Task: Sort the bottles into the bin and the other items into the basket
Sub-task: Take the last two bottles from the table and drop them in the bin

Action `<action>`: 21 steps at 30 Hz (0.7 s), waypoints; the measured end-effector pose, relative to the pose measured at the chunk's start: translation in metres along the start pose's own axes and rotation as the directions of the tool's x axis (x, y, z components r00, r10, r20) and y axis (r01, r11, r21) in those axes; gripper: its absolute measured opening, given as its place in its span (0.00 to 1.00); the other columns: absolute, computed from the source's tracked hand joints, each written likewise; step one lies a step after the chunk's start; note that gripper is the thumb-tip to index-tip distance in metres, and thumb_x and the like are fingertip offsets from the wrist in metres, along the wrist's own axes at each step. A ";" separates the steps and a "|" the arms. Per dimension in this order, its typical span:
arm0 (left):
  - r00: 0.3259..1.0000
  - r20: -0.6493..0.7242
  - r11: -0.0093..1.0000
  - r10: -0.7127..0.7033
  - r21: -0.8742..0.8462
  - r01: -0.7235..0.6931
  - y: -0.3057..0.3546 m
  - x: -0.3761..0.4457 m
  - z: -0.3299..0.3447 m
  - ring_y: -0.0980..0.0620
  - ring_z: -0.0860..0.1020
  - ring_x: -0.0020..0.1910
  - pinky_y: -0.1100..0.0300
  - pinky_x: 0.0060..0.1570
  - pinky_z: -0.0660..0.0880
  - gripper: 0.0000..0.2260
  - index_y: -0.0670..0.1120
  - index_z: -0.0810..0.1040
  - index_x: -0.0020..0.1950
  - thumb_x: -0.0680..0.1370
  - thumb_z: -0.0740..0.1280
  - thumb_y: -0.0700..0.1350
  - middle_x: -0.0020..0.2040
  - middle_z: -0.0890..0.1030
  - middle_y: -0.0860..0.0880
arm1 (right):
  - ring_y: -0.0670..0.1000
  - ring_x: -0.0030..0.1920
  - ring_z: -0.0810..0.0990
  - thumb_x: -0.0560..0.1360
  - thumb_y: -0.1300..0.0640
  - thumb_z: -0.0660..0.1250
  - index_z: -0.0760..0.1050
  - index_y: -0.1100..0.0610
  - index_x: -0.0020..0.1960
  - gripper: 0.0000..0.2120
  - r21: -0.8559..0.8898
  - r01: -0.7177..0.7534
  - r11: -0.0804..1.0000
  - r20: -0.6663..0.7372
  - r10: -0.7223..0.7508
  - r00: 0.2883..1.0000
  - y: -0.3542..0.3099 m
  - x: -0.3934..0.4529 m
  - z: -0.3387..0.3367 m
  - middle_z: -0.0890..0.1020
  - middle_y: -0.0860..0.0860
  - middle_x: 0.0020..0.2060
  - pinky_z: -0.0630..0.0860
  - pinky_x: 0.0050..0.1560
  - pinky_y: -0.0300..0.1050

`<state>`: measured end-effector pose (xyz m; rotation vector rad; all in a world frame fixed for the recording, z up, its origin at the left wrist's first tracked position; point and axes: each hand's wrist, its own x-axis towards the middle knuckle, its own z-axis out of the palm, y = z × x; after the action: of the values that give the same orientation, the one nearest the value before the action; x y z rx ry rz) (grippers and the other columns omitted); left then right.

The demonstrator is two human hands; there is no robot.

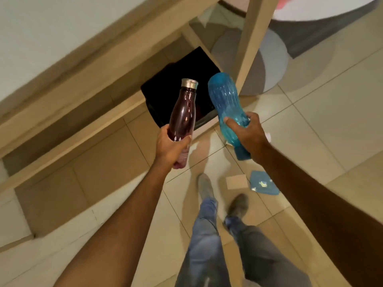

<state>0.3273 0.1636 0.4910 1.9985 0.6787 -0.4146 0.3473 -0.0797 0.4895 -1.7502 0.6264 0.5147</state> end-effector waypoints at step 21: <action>0.972 0.043 0.971 -0.231 -0.047 0.232 -0.047 0.237 0.037 0.46 0.83 0.47 0.49 0.46 0.82 0.31 0.47 0.73 0.69 0.70 0.79 0.54 0.55 0.82 0.46 | 0.57 0.47 0.86 0.71 0.37 0.75 0.72 0.57 0.66 0.33 0.025 -0.181 0.983 0.110 0.178 0.978 0.016 0.206 0.118 0.83 0.57 0.52 0.83 0.43 0.48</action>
<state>0.4847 0.2188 0.3127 1.8643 0.8949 -0.5654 0.4914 0.0004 0.3182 -1.6302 0.7163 0.7146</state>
